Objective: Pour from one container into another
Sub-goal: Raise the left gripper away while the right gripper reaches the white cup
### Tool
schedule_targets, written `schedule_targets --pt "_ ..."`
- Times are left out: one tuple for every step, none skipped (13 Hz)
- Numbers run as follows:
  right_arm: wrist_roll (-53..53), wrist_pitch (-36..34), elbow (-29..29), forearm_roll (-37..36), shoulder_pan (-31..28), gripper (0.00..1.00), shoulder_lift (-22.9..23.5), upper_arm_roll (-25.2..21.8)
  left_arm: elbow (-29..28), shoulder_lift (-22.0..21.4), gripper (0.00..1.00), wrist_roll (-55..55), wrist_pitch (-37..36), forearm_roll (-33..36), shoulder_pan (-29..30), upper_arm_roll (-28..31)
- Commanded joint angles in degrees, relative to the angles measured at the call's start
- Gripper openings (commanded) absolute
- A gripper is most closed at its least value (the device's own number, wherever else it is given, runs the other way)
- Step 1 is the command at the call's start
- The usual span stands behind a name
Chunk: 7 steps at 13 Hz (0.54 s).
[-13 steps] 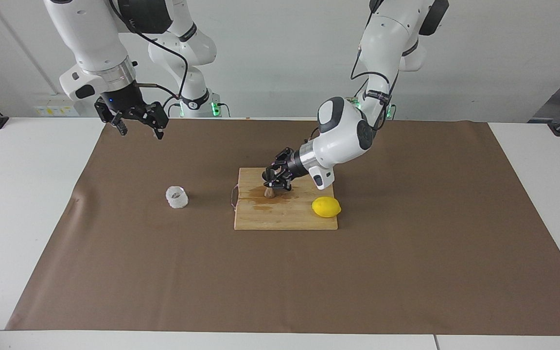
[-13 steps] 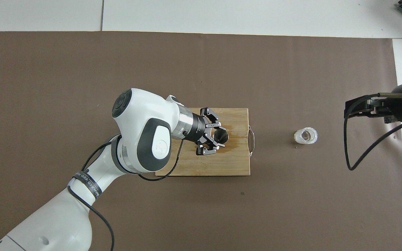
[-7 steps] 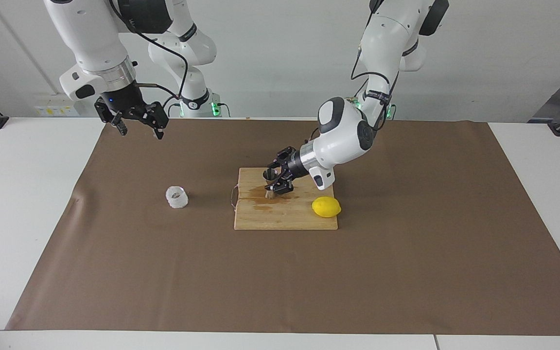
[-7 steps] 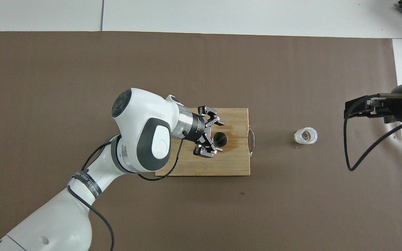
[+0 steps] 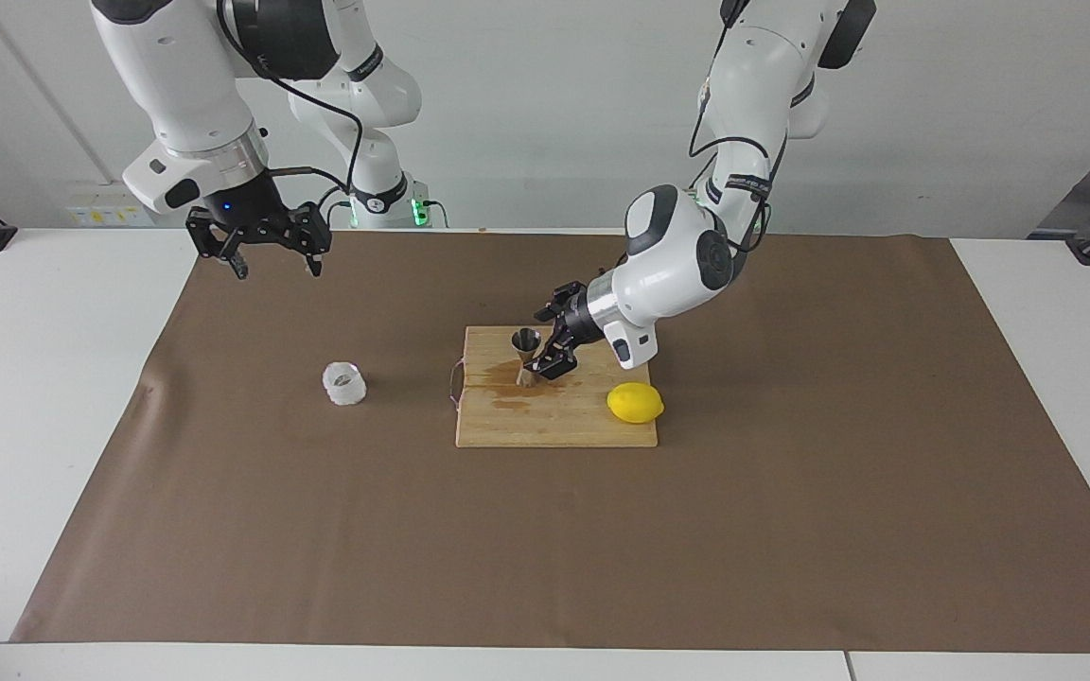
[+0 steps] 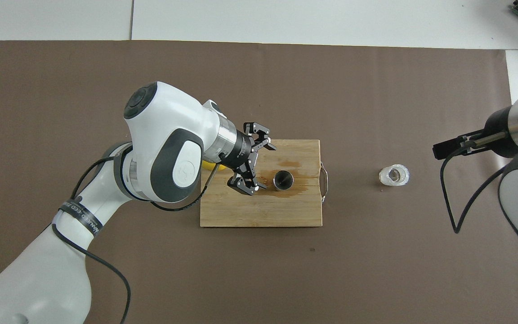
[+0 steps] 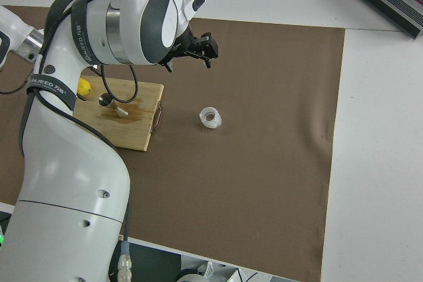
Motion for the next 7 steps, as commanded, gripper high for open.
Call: schedule_targets --pt "-14.3 4.5 -6.0 3.8 -2.8 1.00 -2.1 0.2 5.8 -0.5 1.00 -0.2 -8.3 8.2 3.3 0.1" --pt "-21.2 6.5 -7.7 5.6 -4.5 1.00 -2.1 0.2 8.1 -0.8 1.00 -0.2 -11.6 12.1 4.7 0.1" --pt "-28.6 8.3 -9.0 6.3 -5.3 1.00 -2.0 0.1 9.7 -1.1 1.00 0.2 -13.8 15.1 6.1 0.1" --pt "-34.6 10.1 -10.8 7.7 -6.4 1.00 -1.9 0.1 10.3 -2.3 1.00 0.5 -15.5 17.6 7.8 0.0" --pt "-39.7 11.8 -12.9 11.4 -7.6 1.00 -1.7 0.1 10.3 -3.4 1.00 1.2 -16.8 19.7 9.7 0.0" --pt "-44.3 13.4 -14.6 14.7 -8.7 1.00 -1.4 0.1 10.3 -4.9 1.00 2.7 -17.7 21.7 10.4 0.1" --pt "-50.5 15.3 -15.7 17.5 -9.8 1.00 -0.5 0.1 10.3 -6.0 1.00 5.4 -18.0 24.1 11.3 0.2"
